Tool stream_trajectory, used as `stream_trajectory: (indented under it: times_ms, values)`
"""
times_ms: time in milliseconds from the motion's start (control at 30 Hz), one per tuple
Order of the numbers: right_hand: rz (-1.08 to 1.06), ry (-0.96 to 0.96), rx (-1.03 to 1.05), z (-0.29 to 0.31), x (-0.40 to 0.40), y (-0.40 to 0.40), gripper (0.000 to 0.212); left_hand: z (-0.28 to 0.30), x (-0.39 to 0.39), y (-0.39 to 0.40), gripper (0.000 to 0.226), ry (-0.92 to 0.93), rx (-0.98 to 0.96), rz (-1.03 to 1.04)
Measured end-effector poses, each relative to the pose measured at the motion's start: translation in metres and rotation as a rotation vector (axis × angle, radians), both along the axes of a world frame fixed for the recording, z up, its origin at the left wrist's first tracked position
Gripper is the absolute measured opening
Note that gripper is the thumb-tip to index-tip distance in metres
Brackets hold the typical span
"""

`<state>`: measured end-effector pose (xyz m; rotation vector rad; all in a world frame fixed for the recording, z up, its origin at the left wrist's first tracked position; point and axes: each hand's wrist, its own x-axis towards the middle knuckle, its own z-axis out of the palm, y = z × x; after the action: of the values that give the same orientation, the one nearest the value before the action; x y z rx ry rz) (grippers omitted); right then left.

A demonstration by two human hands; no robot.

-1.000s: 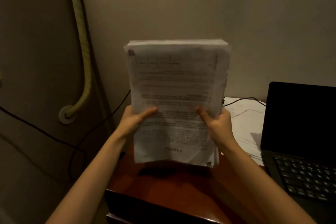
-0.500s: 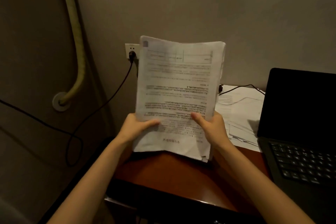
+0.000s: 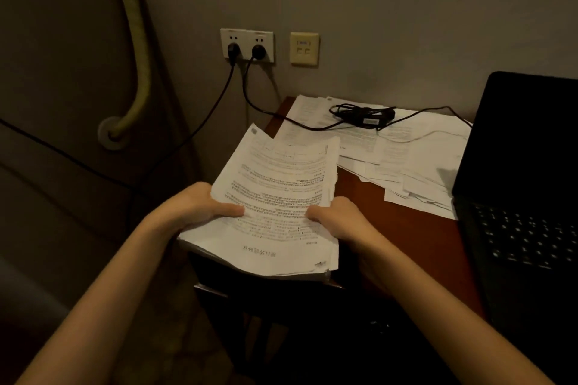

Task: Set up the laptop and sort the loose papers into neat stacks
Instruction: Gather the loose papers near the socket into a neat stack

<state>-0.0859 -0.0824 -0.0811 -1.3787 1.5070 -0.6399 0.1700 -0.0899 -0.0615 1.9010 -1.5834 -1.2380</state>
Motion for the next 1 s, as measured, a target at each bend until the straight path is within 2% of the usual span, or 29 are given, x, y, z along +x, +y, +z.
stream_trajectory:
  times_ms: [167, 233, 300, 333, 467, 567, 733, 800, 900, 1000]
  values:
    - [0.097, 0.199, 0.019, 0.015, -0.008, 0.019, 0.026, 0.019, -0.003, -0.002, 0.060, -0.644, -0.010, -0.038]
    - [0.075, 0.450, -0.034, 0.023, -0.017, 0.023, 0.044, 0.027, -0.010, -0.006, 0.069, -0.736, -0.081, -0.031]
    - [0.001, 0.746, -0.184, 0.028, -0.026, 0.017, 0.057, 0.039, -0.024, -0.013, 0.068, -0.697, -0.165, -0.074]
    - [-0.032, 0.819, -0.264, 0.029, -0.031, 0.010, 0.055, 0.044, -0.035, -0.018, 0.066, -0.658, -0.202, -0.121]
    - [-0.029, 0.879, -0.452, 0.033, -0.050, -0.036, 0.030, 0.048, -0.100, -0.055, 0.068, -0.551, -0.402, -0.357]
    - [0.084, 0.957, -0.518, 0.028, -0.064, -0.079, 0.033, 0.031, -0.144, -0.090, 0.057, -0.527, -0.534, -0.443]
    - [0.278, 1.098, -0.612, 0.018, -0.081, -0.144, 0.045, -0.001, -0.176, -0.146, 0.034, -0.549, -0.641, -0.269]
    - [0.386, 1.144, -0.652, 0.017, -0.083, -0.164, 0.051, -0.017, -0.176, -0.159, 0.033, -0.495, -0.686, -0.162]
    - [0.531, 1.191, -0.723, 0.014, -0.079, -0.186, 0.053, -0.035, -0.169, -0.163, 0.039, -0.314, -0.769, 0.013]
    - [0.536, 1.221, -0.755, 0.007, -0.067, -0.198, 0.048, -0.036, -0.161, -0.165, 0.034, 0.020, -0.792, 0.211]
